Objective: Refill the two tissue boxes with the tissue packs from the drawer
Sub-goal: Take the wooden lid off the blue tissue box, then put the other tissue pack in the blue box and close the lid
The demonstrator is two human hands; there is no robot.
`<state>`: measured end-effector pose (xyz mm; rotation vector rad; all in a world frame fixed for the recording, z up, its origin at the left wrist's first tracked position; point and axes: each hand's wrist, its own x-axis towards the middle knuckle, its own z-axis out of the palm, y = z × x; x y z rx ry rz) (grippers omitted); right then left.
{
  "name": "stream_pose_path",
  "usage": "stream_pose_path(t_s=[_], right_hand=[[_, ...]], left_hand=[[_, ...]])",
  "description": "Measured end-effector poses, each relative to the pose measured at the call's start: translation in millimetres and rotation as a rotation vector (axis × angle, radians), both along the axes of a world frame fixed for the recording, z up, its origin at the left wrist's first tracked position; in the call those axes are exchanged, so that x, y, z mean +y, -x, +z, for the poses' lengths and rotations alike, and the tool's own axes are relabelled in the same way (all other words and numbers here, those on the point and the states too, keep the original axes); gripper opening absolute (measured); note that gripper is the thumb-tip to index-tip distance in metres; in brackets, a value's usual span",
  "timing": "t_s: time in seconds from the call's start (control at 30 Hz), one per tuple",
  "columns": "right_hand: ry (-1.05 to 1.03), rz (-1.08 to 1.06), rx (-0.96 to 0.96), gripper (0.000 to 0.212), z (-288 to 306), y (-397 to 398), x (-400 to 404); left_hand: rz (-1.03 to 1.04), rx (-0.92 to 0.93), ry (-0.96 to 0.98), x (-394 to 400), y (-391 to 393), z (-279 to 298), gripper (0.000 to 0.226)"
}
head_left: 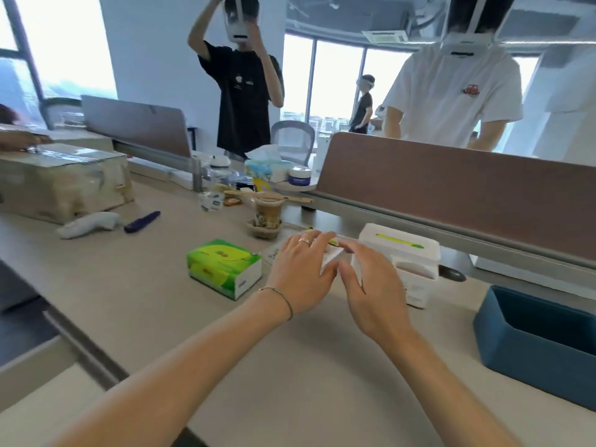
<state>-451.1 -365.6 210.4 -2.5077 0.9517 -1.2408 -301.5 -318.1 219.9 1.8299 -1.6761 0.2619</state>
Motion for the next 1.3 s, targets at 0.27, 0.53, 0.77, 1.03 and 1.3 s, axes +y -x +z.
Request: stream_pose_path(t_s=[0.27,0.53,0.77,1.03,1.3], right_hand=[[-0.072,0.153,0.071,0.046,-18,-104,10],[-0.279,0.206,0.216,0.096,-45,-169,6],[-0.316,0.16,0.271,0.115,-60,-195,-1],[-0.228,0.135,0.138,0.107,-46,-172,-3],[-0.079,-0.007,0.087,0.106,-11,-85,-19]], left_hand=[[0.209,0.09,-0.054,34,-109,-8,0.047],[0.371,0.503,-0.067,40,-182,-53,0.049],[0.393,0.66,-0.043,38,-199,-70,0.04],[0.331,0.663,0.123,30,-183,-59,0.038],[0.086,0.69,0.284,3,-108,-29,0.035]])
